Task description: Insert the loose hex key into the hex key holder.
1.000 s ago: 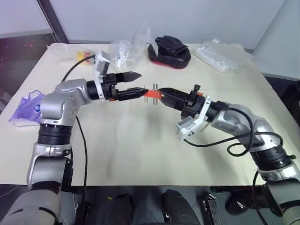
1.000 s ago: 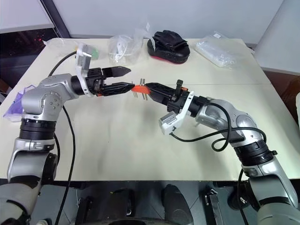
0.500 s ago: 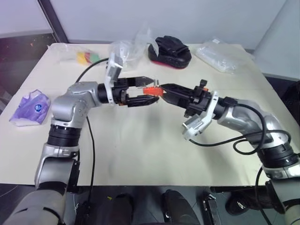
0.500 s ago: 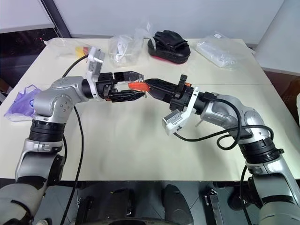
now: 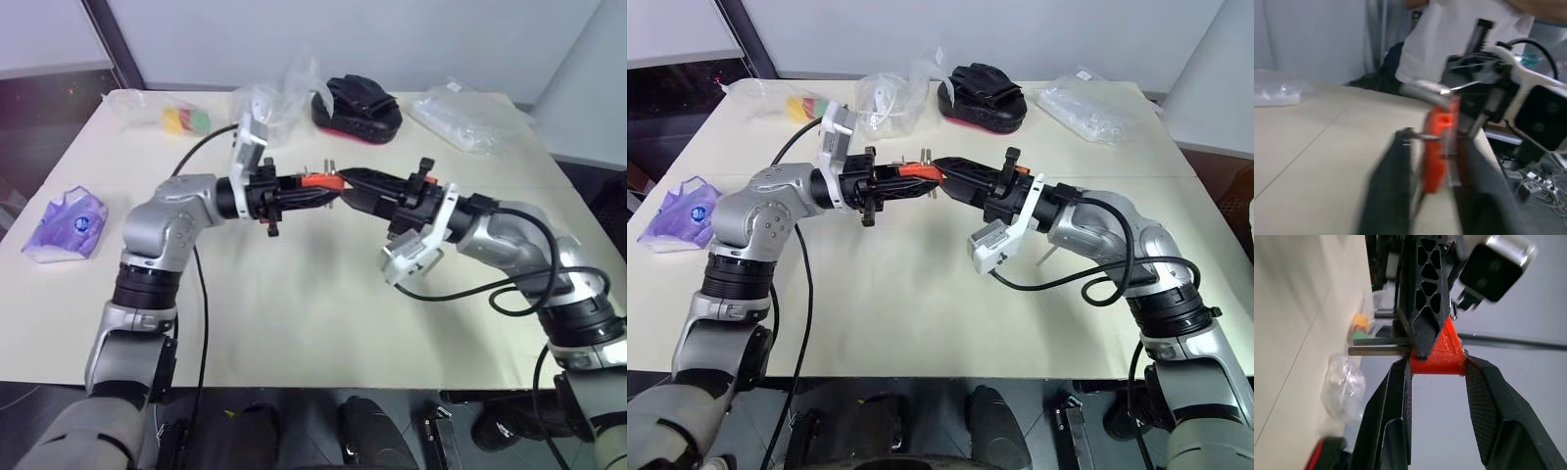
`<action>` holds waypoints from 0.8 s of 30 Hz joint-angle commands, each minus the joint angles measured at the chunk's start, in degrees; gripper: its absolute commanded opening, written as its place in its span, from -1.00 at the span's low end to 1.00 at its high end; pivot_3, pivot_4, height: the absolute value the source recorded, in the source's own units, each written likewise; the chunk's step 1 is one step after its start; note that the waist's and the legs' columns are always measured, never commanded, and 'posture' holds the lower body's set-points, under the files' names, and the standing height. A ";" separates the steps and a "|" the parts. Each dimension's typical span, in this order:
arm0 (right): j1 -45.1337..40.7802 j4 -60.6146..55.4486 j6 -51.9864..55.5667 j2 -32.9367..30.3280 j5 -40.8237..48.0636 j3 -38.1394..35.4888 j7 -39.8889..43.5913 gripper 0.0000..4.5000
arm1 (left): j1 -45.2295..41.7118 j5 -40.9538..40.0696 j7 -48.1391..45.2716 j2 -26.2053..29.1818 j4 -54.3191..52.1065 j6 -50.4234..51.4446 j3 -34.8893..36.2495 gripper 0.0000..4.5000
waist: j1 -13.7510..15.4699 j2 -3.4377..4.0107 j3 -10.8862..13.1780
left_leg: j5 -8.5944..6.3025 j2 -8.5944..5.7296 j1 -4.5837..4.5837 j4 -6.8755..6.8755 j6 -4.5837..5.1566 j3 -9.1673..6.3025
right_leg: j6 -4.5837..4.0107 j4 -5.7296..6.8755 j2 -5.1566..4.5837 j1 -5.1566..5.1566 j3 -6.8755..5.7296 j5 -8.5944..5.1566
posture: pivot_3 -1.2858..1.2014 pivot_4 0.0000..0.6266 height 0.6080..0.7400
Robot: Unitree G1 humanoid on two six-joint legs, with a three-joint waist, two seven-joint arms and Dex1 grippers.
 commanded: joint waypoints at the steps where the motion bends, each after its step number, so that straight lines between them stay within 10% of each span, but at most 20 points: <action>1: -0.09 -2.25 -0.97 -0.25 1.12 -1.02 0.38 -0.56 | -0.45 -0.84 1.22 -0.31 -0.75 -0.43 1.59 -0.99 | -0.01 0.00 0.00 | 0.00 0.00 0.00 0.00 0.00 0.00 | 0.00 0.00 0.00 0.00 0.00 0.00 | 0.03 -0.52 1.00; 11: 1.82 -2.61 -0.44 -0.98 1.92 -0.64 2.64 -0.56 | -0.23 0.18 1.09 -1.24 -0.71 -1.45 0.82 -0.99 | 0.00 0.00 0.00 | 0.00 0.00 0.00 0.00 0.00 0.00 | 0.00 0.00 0.00 0.00 0.00 0.00 | 0.03 -0.52 1.00; 18: 2.44 -2.41 0.66 -0.78 2.53 -1.15 4.18 0.98 | 0.39 0.86 0.82 -1.41 -0.95 -2.09 0.31 -1.00 | 0.02 0.00 0.00 | 0.00 0.00 0.00 0.01 0.00 0.00 | 0.00 0.00 0.00 0.01 0.00 0.00 | 0.03 -0.52 1.00; 24: 6.00 -4.32 6.41 -1.43 5.15 -3.46 7.24 0.98 | 1.38 2.44 1.06 -0.78 -0.88 -4.12 -0.10 -1.00 | 0.04 0.00 0.00 | 0.00 0.00 0.01 0.00 0.00 -0.02 | 0.00 0.00 0.01 0.01 -0.01 0.00 | 0.03 -0.52 1.00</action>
